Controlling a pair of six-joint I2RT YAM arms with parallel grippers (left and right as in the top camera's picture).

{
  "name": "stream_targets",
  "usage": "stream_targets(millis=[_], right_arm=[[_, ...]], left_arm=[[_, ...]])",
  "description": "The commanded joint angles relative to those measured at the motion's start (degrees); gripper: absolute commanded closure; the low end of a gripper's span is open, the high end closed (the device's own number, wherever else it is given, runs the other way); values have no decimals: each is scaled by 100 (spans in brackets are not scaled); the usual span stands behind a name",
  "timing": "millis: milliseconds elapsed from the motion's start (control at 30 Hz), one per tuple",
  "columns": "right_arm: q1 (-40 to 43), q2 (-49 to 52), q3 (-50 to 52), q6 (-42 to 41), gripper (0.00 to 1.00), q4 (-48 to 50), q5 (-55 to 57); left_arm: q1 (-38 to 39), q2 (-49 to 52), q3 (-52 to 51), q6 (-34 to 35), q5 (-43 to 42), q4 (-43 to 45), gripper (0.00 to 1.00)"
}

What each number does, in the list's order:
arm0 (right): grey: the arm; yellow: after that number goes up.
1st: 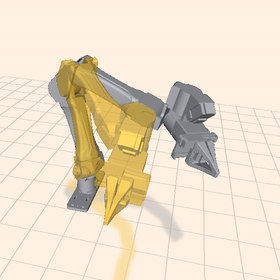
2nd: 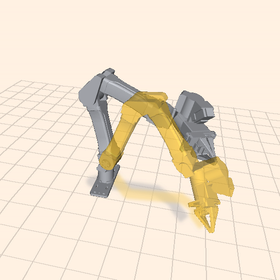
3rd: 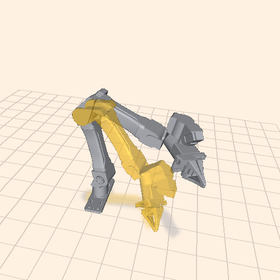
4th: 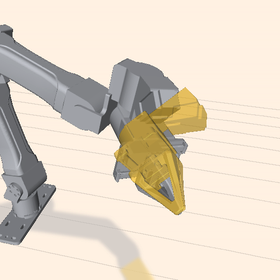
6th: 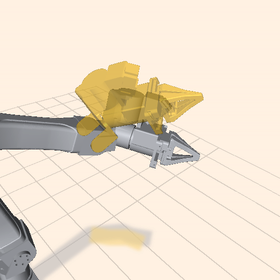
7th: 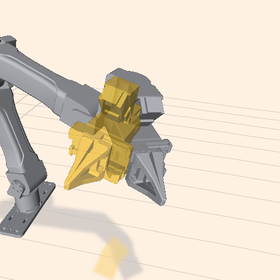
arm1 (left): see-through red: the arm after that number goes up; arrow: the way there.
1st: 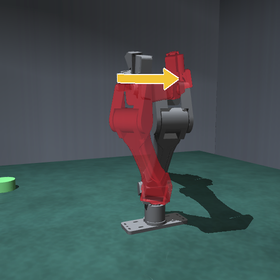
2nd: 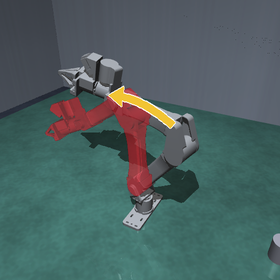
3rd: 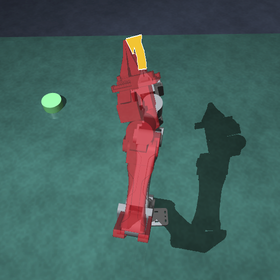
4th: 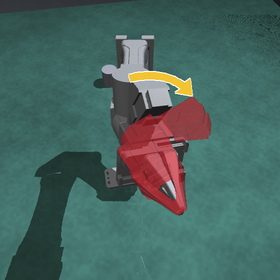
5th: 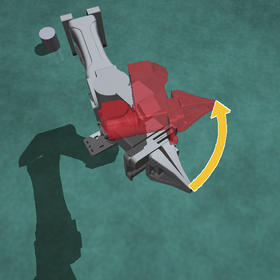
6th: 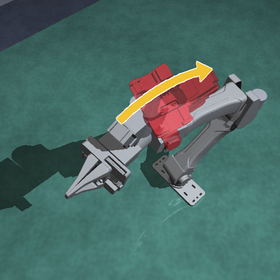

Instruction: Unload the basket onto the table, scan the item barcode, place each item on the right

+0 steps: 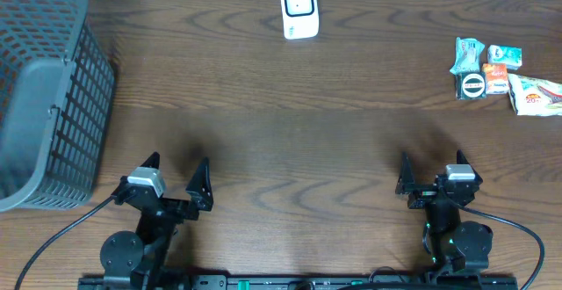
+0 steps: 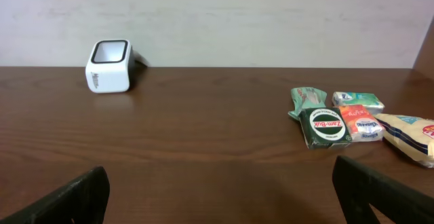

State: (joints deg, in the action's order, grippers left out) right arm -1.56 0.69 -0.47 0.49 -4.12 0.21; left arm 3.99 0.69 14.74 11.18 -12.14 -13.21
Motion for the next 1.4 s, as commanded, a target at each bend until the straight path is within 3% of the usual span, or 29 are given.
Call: stream_targets(millis=[0, 400, 833, 1100, 1367], right_arm=[[-20, -39, 15, 42, 1, -20, 26], [-20, -39, 15, 44, 1, -17, 26], [-20, -39, 15, 44, 1, -20, 26], [-20, -39, 15, 42, 1, -20, 26], [-20, -39, 15, 42, 1, -17, 26]], left_arm=[[37, -59, -181, -129, 173, 195, 2], [31, -61, -1084, -129, 280, 1746, 2], [33, -63, -1456, -105, 966, 2411, 2], [-83, -63, -1451, -107, 984, 2304, 2], [-142, -63, -1451, -109, 990, 1375, 3]])
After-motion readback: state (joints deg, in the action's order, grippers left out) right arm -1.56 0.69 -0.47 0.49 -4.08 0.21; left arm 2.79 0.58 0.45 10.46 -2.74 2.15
